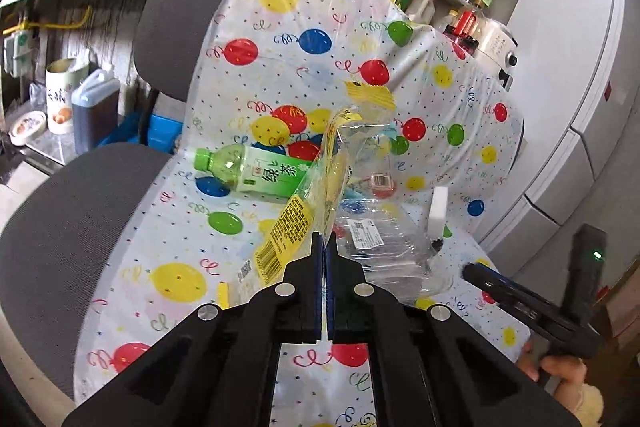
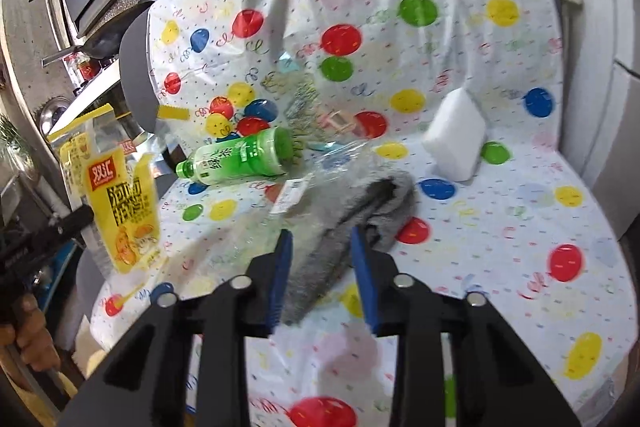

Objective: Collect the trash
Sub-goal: 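Grasp the yellow-labelled snack bag with the left gripper while the right gripper grasps clear packaging, then carry both items over the bin and open both grippers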

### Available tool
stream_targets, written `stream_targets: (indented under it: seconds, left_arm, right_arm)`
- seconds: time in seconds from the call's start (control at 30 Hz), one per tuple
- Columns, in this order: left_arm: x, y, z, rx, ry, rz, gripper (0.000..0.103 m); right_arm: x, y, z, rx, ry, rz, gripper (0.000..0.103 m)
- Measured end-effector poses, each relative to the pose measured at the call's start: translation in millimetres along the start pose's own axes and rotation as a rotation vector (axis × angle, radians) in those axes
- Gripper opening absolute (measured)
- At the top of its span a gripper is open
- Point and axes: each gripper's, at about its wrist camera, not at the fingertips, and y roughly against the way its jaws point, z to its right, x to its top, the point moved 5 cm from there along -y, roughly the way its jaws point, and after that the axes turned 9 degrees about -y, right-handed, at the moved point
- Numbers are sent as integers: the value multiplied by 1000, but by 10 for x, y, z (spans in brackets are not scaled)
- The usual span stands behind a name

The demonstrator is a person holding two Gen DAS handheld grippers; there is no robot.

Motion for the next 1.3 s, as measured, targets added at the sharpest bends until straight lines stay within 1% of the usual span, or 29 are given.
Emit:
stream_targets:
  seconds: [0.1, 0.2, 0.23, 0.3, 0.4, 0.47, 0.53, 0.6, 0.7, 0.83, 0.93, 1.1, 1.23, 1.3]
  left_arm:
    - [-27, -70, -2, -11, 5, -9, 1]
    - [-55, -134, 21, -21, 1, -21, 1]
    - [-66, -153, 28, -25, 3, -24, 1]
    - [-90, -181, 35, -33, 9, -33, 1]
    - [-105, -192, 38, -36, 9, -35, 1]
    - [-102, -188, 42, -37, 8, -33, 1]
    - [-89, -160, 44, -33, 7, -24, 1]
    - [-72, -119, 51, -31, 6, -15, 1]
    - [-38, -37, 94, -29, -5, 2, 1]
    - [-14, 68, 248, -47, -24, 15, 1]
    - [-2, 148, 424, -70, -49, 24, 1]
    - [44, 304, 815, -132, -107, 66, 1]
    - [46, 360, 1199, -204, -152, 65, 1]
    - [27, 373, 1410, -229, -184, 65, 1]
  right_arm:
    - [78, -195, -23, -18, -5, -12, 30]
    - [142, -411, 2, -69, -3, -28, 29]
    - [159, -499, 12, -82, -6, -39, 26]
    - [169, -609, 52, -108, -12, -56, 23]
    - [175, -734, 98, -116, -40, -87, 18]
    - [175, -733, 116, -131, -55, -89, 13]
    - [189, -670, 131, -120, -81, -76, 7]
    - [212, -537, 171, -94, -117, -54, 6]
    - [231, -292, 245, -92, -141, -3, 6]
    - [245, 146, 394, -60, -179, 86, 6]
    - [236, 440, 487, -31, -189, 137, 6]
    - [164, 1020, 623, -23, -171, 221, 6]
    - [63, 1416, 769, -46, -158, 290, 6]
    - [19, 1570, 868, -65, -155, 321, 6]
